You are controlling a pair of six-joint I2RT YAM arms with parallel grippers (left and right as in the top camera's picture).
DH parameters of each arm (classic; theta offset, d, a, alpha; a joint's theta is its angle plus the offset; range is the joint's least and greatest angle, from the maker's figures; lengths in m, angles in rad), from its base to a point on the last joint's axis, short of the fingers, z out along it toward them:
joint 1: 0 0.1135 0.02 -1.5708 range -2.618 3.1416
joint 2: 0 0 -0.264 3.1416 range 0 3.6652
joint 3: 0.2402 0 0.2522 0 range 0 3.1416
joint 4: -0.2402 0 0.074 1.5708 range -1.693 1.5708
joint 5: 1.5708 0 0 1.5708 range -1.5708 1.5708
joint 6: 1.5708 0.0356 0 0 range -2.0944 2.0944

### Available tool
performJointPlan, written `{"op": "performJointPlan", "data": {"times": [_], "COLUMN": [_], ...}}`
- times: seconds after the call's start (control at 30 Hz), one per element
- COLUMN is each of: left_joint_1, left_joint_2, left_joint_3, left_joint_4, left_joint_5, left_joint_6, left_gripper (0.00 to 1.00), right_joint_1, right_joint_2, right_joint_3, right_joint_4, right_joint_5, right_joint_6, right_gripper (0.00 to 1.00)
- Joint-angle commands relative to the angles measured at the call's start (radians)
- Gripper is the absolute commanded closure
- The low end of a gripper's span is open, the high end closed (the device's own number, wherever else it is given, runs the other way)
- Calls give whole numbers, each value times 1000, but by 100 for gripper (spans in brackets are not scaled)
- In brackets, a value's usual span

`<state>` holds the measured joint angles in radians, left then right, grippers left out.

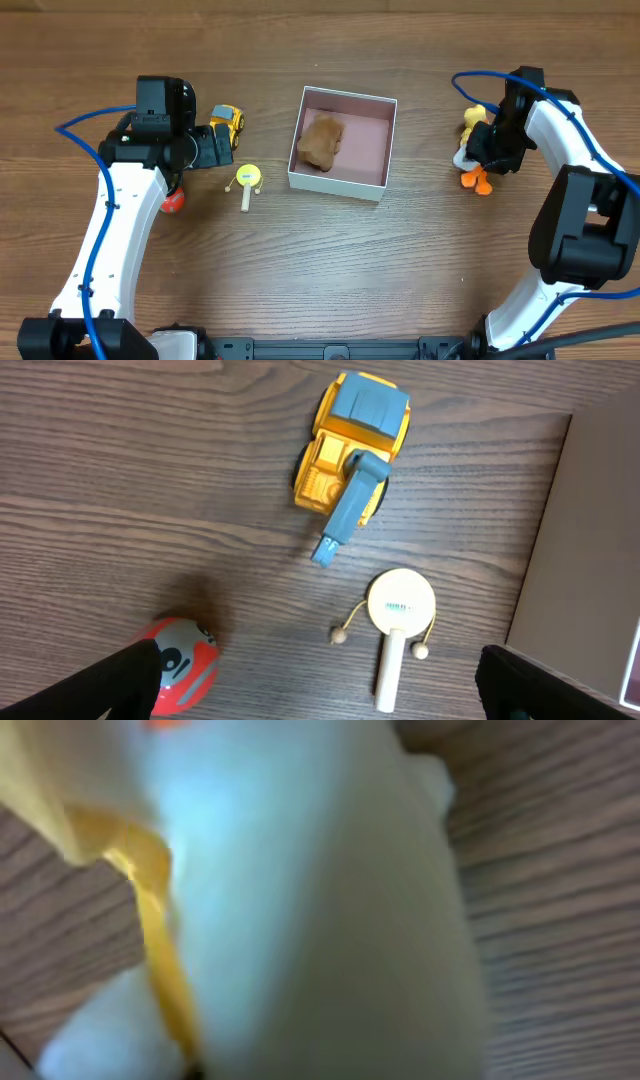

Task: Pack container
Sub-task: 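Grasp the white plush duck with the right gripper, then place the duck into the box beside the hamster, release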

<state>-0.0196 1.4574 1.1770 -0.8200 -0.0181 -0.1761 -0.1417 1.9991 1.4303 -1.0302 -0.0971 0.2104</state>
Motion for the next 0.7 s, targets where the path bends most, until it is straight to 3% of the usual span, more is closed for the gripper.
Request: {"op": "performJointPlan", "data": {"times": [0.0,0.17,0.33,0.43,0.53,0.67], "left_joint_1": [-1,0,0,0,0,0], "left_joint_2": [2,2,2,2,2,2], "left_joint_3": [23,23,23,23,23,23], "left_joint_4": [2,5,8,8,8,8], "left_joint_5": [11,11,10,10,11,11], "left_joint_6": [19,19,19,19,19,19], "left_gripper": [0,0,0,0,0,0], "right_joint_1": [6,85,314,465,589,633], "right_joint_2": [-32,-220,-401,-394,-321,-175], "right_joint_3": [26,130,138,134,127,127], "right_joint_4": [-34,-133,-97,-33,9,43], "right_joint_5": [-27,-78,-114,-95,102,199], "right_joint_6": [7,33,147,307,445,526], "right_gripper": [83,95,96,96,96,96]}}
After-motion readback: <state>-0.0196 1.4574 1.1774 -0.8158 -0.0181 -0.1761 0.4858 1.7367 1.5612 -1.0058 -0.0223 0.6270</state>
